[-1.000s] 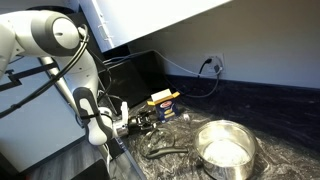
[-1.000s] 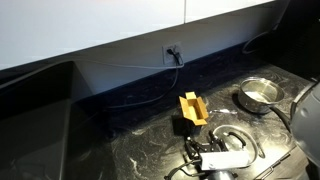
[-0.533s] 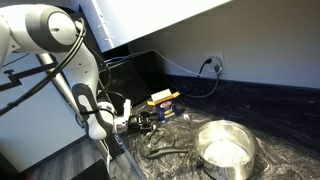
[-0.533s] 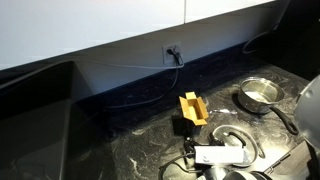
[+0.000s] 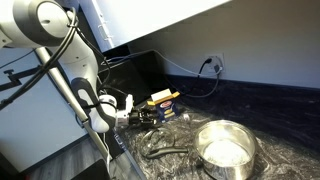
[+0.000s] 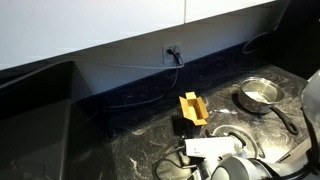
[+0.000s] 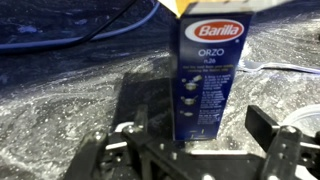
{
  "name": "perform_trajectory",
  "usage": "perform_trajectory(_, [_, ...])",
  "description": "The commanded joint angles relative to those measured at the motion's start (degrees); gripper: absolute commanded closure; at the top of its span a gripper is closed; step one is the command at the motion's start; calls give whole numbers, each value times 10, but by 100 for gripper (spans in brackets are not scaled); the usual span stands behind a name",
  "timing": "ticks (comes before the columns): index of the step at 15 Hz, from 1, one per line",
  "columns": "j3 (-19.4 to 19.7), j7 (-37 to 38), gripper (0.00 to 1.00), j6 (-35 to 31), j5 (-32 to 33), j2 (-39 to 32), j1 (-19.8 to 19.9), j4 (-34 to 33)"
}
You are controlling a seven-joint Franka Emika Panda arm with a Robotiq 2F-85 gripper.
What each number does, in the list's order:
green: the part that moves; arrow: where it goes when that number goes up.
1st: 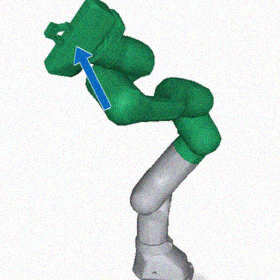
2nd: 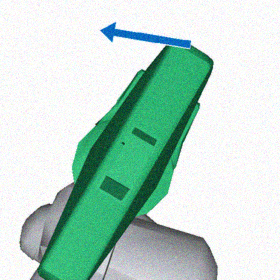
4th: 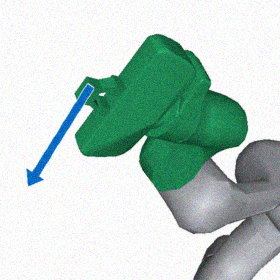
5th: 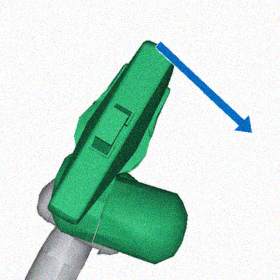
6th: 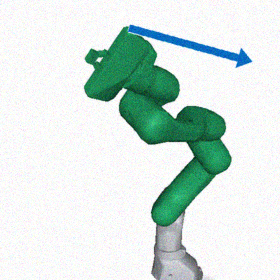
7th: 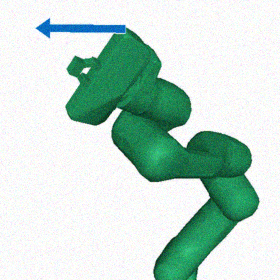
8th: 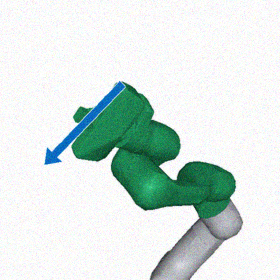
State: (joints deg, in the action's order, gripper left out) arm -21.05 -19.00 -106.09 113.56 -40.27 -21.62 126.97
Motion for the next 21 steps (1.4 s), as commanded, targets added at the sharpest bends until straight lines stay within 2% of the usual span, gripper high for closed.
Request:
perform_trajectory(1, [13, -52, 0, -38, -6, 11, 4, -12])
perform_trajectory(10, [36, -86, 0, -69, -3, 2, 5, -40])
perform_trajectory(11, [38, -85, 25, -70, -2, 2, 5, -40])
perform_trajectory(12, [38, -84, 26, -71, -3, 2, 5, -41])
perform_trajectory(18, [37, -80, 73, -70, -11, 10, 4, -33])
perform_trajectory(19, [36, -78, 78, -67, -15, 14, 3, -30])
perform_trajectory(21, [33, -71, 79, -57, -28, 24, 2, -19])
